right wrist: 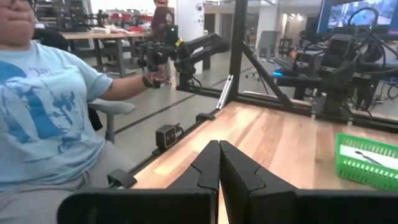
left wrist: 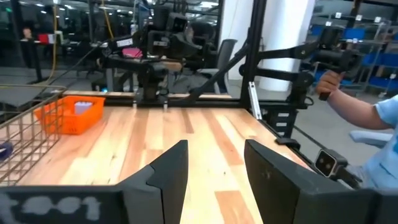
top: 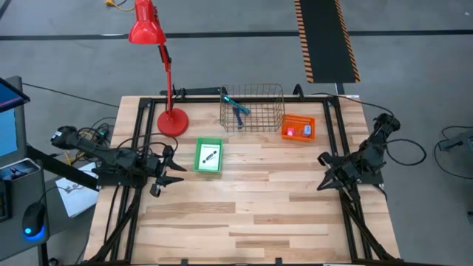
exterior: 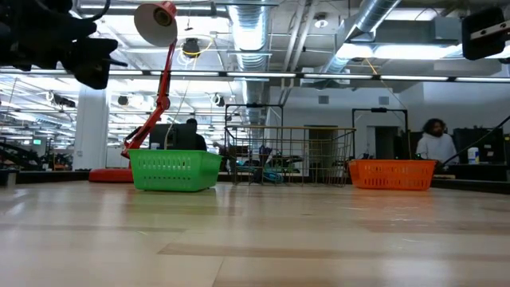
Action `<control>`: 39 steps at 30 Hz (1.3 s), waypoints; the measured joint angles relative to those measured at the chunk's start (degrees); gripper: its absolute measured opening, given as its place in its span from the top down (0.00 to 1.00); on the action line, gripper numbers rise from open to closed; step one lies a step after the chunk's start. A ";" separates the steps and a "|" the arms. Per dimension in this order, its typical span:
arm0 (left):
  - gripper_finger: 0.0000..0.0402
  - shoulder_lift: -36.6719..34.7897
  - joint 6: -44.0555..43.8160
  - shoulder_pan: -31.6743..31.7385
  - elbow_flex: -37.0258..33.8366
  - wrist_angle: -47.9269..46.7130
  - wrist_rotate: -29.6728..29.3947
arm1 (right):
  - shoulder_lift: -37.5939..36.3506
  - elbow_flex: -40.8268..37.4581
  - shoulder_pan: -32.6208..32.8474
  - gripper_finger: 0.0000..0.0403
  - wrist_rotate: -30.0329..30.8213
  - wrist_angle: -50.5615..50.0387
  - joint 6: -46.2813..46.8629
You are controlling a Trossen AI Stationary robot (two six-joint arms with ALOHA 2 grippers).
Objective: Pick and place items into bin
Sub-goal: Return to Home Position
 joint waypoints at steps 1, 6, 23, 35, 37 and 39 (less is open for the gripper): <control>0.64 0.00 0.01 -0.43 0.00 -0.09 -0.89 | -0.01 0.00 0.02 1.00 -0.12 -0.08 0.00; 0.64 -0.02 0.96 -1.63 -0.04 -0.08 -3.08 | -0.01 0.00 0.23 1.00 -0.17 -1.42 0.00; 0.64 0.04 1.00 -1.61 -0.15 -1.16 -4.84 | 0.04 0.00 0.20 1.00 1.60 -4.52 0.11; 0.64 0.04 1.57 -1.63 -0.21 0.90 -5.93 | 0.04 -0.40 0.09 1.00 7.54 0.54 13.92; 0.64 0.07 2.51 -1.64 -0.20 1.08 -7.65 | 0.03 -1.83 0.09 1.00 10.38 4.60 12.95; 0.64 0.06 3.60 -1.64 -0.20 1.59 -9.78 | 0.04 -3.81 0.09 1.00 10.84 8.30 10.69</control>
